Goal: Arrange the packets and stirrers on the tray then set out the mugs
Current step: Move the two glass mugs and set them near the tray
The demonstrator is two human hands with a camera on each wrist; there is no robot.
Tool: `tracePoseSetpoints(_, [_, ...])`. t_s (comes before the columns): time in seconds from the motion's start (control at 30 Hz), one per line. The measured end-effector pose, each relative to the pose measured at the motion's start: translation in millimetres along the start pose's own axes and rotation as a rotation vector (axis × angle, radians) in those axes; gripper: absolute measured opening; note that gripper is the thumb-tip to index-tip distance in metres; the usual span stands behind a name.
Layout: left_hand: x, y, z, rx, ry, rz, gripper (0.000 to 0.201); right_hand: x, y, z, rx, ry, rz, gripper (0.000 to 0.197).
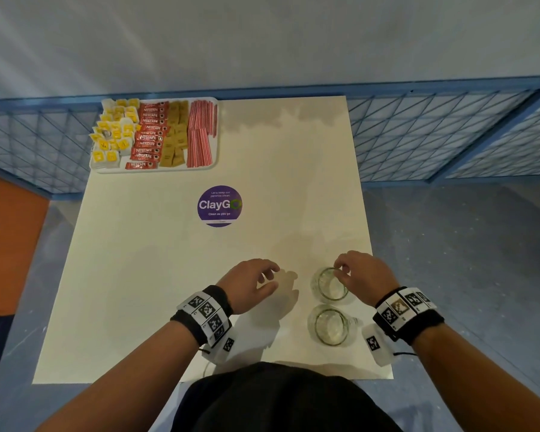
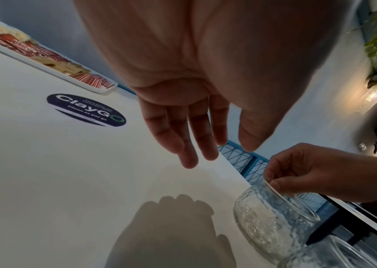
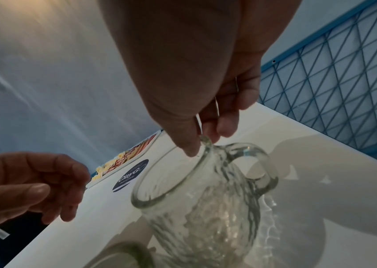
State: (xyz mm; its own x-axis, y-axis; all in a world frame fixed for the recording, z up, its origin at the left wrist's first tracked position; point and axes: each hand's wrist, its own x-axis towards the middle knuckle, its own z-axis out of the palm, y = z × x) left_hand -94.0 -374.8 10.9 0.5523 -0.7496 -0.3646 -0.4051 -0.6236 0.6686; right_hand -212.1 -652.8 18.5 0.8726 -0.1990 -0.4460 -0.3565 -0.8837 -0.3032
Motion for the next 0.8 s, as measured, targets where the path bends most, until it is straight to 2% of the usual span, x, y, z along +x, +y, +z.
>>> tracePoseSetpoints(0.4, [2, 15, 5, -0.019, -0.022, 0.031, 0.039, 2, -8, -4, 0.043, 0.065, -0.079, 0.015])
tracePoseSetpoints(0.57, [1, 20, 7, -0.063, -0.005, 0.049, 0.058, 4, -23, -15, 0.047, 0.031, -0.119, 0.018])
tracePoseSetpoints(0.8, [-3, 29, 7, -0.218, 0.064, 0.073, 0.088, 5, -53, -39, 0.147, 0.061, -0.209, 0.013])
